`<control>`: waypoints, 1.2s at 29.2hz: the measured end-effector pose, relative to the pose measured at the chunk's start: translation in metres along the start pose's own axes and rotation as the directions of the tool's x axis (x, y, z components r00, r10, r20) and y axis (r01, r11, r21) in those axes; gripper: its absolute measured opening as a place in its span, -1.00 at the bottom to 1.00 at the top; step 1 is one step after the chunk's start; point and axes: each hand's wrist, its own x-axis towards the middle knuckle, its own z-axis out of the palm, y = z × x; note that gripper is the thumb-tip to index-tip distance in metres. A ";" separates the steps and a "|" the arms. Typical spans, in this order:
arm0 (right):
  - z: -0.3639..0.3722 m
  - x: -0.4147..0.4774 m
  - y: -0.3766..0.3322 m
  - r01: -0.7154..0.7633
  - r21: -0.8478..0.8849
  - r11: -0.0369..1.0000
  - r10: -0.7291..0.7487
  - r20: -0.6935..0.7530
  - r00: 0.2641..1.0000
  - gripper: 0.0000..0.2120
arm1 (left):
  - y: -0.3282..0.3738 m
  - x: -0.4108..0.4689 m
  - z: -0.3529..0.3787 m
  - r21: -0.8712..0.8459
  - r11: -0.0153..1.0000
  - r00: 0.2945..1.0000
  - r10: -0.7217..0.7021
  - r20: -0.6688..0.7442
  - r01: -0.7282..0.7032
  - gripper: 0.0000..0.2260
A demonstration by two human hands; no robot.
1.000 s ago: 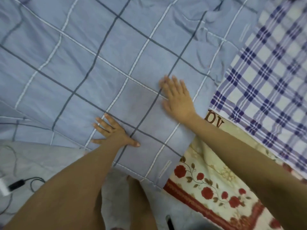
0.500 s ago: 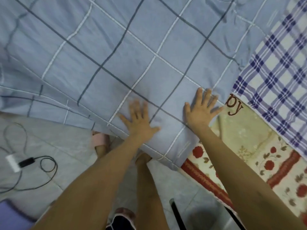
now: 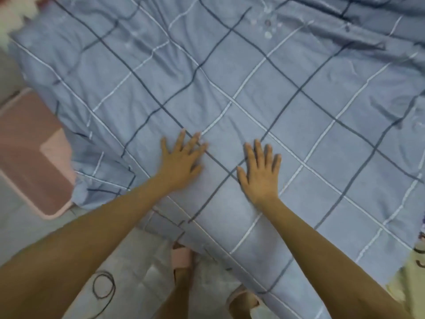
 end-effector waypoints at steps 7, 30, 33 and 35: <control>0.013 0.158 -0.082 0.075 -0.138 0.988 -0.094 -0.135 0.986 -0.47 | -0.167 0.119 -0.055 -0.127 0.915 0.911 -0.398 -0.110 0.384 -0.36; -0.053 0.533 -0.137 0.285 -0.091 0.954 -0.299 -0.255 0.920 -0.39 | -0.382 0.321 -0.149 -0.330 0.594 0.537 -0.804 -0.255 0.734 -0.31; -0.054 0.537 -0.138 0.293 -0.085 0.952 -0.305 -0.249 0.919 -0.42 | -0.384 0.326 -0.160 -0.371 0.558 0.492 -0.830 -0.263 0.742 -0.38; -0.056 0.532 -0.140 0.306 -0.067 0.950 -0.313 -0.240 0.919 -0.43 | -0.384 0.324 -0.164 -0.365 0.570 0.505 -0.822 -0.264 0.736 -0.42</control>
